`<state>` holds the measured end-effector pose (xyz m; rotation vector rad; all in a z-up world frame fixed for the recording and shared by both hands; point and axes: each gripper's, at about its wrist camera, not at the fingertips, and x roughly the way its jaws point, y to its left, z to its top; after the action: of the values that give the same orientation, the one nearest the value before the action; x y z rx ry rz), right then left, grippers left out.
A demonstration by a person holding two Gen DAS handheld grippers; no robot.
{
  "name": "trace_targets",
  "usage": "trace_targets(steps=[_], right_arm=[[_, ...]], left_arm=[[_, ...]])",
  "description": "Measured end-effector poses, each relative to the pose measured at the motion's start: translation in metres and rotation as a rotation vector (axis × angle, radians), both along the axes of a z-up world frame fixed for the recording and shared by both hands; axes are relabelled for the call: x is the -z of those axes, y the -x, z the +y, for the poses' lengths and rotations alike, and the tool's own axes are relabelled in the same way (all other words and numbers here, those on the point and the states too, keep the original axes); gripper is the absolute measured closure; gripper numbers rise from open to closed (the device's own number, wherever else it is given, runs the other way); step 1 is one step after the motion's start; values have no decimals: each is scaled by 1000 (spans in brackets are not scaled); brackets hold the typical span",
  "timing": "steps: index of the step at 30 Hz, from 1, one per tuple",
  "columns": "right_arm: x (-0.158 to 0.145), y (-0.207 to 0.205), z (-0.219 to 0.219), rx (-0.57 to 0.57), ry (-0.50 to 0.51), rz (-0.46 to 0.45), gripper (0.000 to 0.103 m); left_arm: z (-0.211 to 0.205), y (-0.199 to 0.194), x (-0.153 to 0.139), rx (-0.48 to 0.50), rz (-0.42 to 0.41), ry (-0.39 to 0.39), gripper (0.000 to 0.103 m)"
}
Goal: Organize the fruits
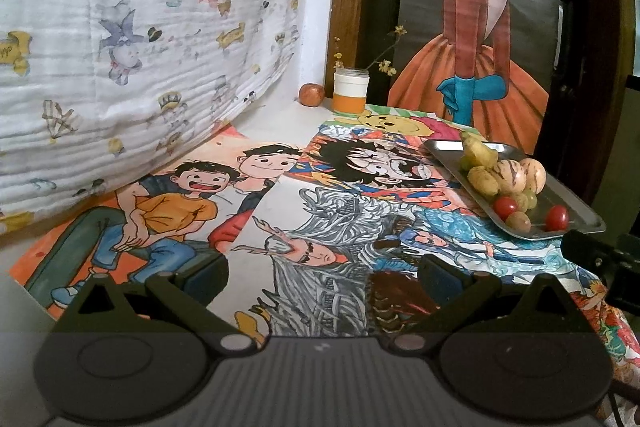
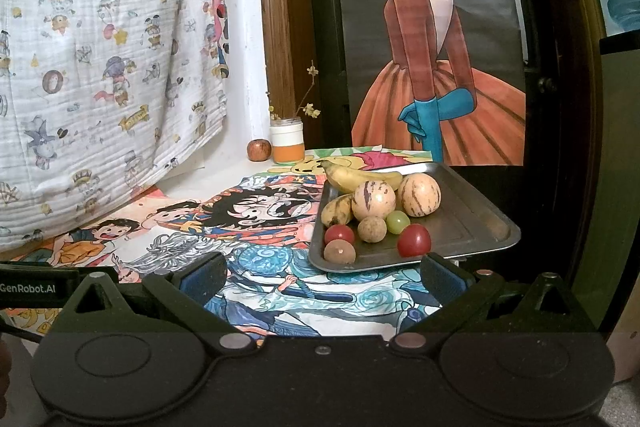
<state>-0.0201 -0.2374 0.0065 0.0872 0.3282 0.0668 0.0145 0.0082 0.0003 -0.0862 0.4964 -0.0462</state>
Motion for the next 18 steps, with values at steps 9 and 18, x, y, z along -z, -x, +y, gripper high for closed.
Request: trace_targets(steps=[9,18], right_arm=[[0,0,0,0,0,0,0],[0,0,0,0,0,1,0]], left_arm=[[1,0,0,5,1,6,0],[0,1,0,13,1,9,0]])
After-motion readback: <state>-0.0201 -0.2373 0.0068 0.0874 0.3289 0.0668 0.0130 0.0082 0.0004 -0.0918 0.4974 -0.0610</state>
